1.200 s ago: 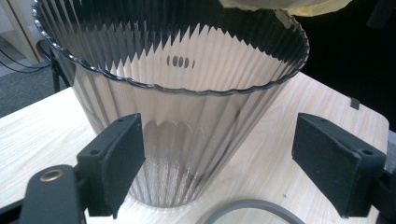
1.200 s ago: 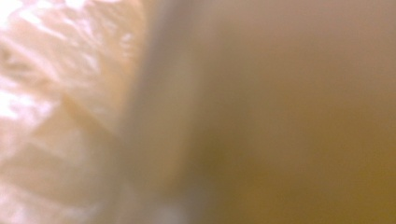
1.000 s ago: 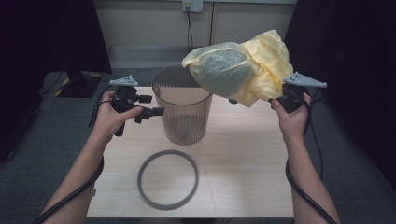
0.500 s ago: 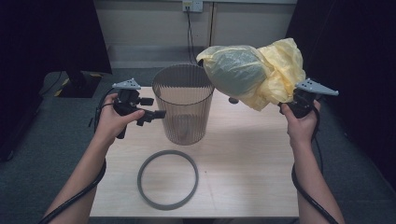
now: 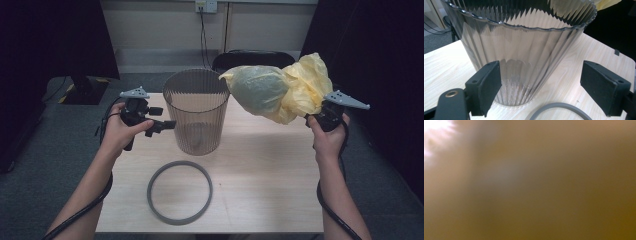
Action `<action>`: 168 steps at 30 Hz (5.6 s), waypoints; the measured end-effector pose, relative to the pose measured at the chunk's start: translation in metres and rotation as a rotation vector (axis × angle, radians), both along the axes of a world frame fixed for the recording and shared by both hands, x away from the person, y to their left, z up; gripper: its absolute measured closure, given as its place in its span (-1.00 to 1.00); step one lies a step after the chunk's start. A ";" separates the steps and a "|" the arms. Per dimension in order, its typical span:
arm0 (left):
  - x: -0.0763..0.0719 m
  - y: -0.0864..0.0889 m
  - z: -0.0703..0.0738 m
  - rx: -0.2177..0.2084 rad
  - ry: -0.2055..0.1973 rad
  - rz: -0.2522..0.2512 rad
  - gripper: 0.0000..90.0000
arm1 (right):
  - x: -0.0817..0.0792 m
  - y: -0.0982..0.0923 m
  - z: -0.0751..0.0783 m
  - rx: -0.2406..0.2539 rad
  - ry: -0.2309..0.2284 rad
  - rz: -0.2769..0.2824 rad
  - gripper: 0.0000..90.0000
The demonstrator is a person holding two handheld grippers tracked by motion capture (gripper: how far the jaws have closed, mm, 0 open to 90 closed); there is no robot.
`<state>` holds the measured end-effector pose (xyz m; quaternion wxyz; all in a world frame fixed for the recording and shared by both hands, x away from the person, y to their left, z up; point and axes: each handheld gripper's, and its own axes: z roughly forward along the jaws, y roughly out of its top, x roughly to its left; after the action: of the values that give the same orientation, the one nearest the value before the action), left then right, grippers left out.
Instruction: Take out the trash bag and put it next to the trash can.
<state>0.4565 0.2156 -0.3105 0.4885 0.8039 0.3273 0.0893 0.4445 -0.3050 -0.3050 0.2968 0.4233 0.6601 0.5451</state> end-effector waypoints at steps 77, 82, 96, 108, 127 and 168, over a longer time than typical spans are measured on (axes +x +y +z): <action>-0.002 0.025 -0.104 0.070 0.131 0.002 -0.61 | 0.061 0.028 -0.137 -0.017 0.170 -0.081 0.84; -0.005 0.024 -0.102 0.068 0.130 -0.003 -0.61 | 0.061 0.036 -0.131 -0.050 0.150 -0.077 0.68; -0.017 0.009 -0.103 0.062 0.131 -0.026 -0.63 | 0.014 0.028 -0.128 -0.066 0.173 -0.029 -0.21; -0.023 0.005 -0.106 0.069 0.137 -0.035 -0.63 | -0.012 0.028 -0.146 -0.069 0.210 0.012 -0.27; -0.020 0.010 -0.128 0.081 0.173 -0.030 -0.63 | 0.022 0.054 -0.171 -0.119 0.237 0.004 -0.31; -0.033 0.000 -0.148 0.143 0.197 -0.049 -0.63 | -0.058 0.008 -0.177 -0.163 0.277 0.045 -0.49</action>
<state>0.4237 0.2153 -0.4588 0.3978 0.8492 0.3467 0.0211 0.3863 -0.2974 -0.4823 0.2238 0.4540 0.7461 0.4326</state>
